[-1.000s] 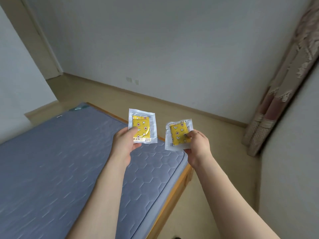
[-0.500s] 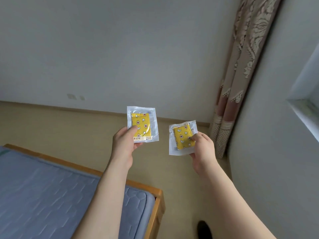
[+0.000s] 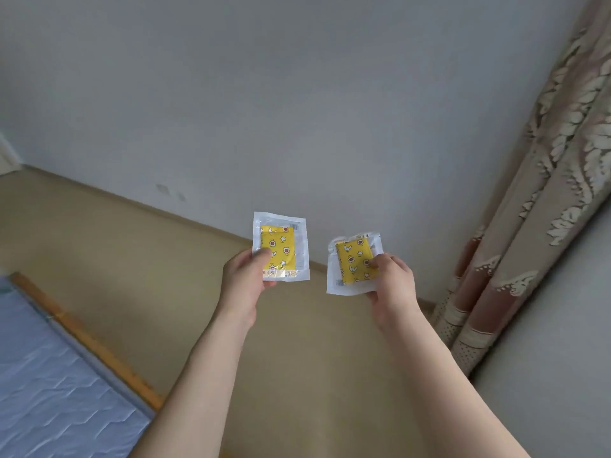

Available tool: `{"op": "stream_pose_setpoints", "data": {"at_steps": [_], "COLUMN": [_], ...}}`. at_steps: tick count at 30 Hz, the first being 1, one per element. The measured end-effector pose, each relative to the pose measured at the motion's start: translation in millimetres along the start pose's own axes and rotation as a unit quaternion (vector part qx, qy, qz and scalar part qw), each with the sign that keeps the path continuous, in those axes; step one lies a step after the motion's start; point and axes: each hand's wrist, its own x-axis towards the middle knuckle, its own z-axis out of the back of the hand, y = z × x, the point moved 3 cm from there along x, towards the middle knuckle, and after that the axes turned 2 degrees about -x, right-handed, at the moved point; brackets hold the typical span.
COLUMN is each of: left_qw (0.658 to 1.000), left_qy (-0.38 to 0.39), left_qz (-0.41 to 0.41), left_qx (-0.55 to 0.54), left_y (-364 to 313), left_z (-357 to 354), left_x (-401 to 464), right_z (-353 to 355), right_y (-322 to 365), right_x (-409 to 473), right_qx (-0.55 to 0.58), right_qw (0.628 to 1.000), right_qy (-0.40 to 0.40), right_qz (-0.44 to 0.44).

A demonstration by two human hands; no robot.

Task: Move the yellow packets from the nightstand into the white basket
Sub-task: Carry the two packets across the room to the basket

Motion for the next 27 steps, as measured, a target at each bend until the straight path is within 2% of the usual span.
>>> {"op": "stream_pose_setpoints", "data": {"at_steps": [8, 14, 27], "left_qw": [0.995, 0.983, 0.947], "left_qy": [-0.096, -0.166, -0.310], "left_qz": [0.001, -0.007, -0.015], "left_qx": [-0.037, -0.076, -0.083], "left_y": [-5, -48, -83], "left_z": [28, 66, 161], "left_x": [166, 294, 484], "right_z": [-161, -296, -559], "right_y": [-4, 24, 1], "right_x": [138, 217, 343], "right_qx": [-0.029, -0.055, -0.096], "right_qw": [0.993, 0.982, 0.946], "right_qy": [0.113, 0.179, 0.303], "right_qz": [-0.019, -0.018, -0.067]}}
